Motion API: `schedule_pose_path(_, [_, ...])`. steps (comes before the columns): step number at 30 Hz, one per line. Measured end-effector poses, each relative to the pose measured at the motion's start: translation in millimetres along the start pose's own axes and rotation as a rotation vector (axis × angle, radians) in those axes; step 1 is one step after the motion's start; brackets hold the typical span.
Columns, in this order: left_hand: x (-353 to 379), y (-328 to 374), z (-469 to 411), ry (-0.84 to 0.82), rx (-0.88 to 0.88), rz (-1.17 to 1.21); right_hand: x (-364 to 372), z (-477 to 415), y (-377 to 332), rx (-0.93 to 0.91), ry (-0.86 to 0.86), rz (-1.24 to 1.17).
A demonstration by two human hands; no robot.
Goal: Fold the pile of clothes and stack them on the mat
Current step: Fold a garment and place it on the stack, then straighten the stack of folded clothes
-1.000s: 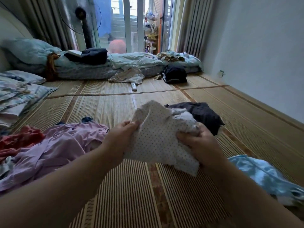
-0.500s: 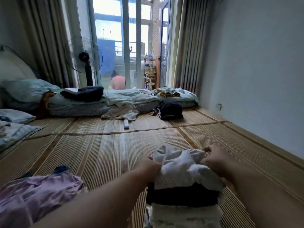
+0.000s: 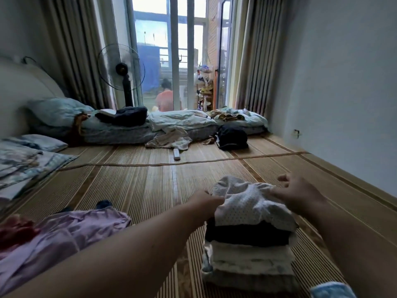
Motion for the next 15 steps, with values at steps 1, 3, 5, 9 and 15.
schedule_pose_path(1, [-9, -3, 13, 0.004, 0.020, -0.019, 1, 11, -11, -0.056, 0.042, 0.020])
schedule_pose_path(3, [-29, -16, 36, -0.005, 0.075, -0.061, 9, 38, -39, -0.193, 0.108, 0.011])
schedule_pose_path(5, [-52, -39, 60, 0.005, 0.134, -0.110, 25, 72, -69, -0.319, 0.078, -0.024])
schedule_pose_path(9, [-127, -115, 107, 0.143, 0.304, -0.414, 101, 145, -131, -0.585, -0.173, -0.026])
schedule_pose_path(15, [-253, -237, 128, 0.395, 0.012, -0.802, 240, 216, -196, -0.647, -0.545, -0.032])
Point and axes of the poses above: each hand's wrist, its own z-axis away from the middle knuckle, its own x-axis out of the palm, y = z × x, the point moved 2 cm from there along -z, towards the middle knuckle, and after that the axes turned 6 degrees about y, right-handed, at the moved point
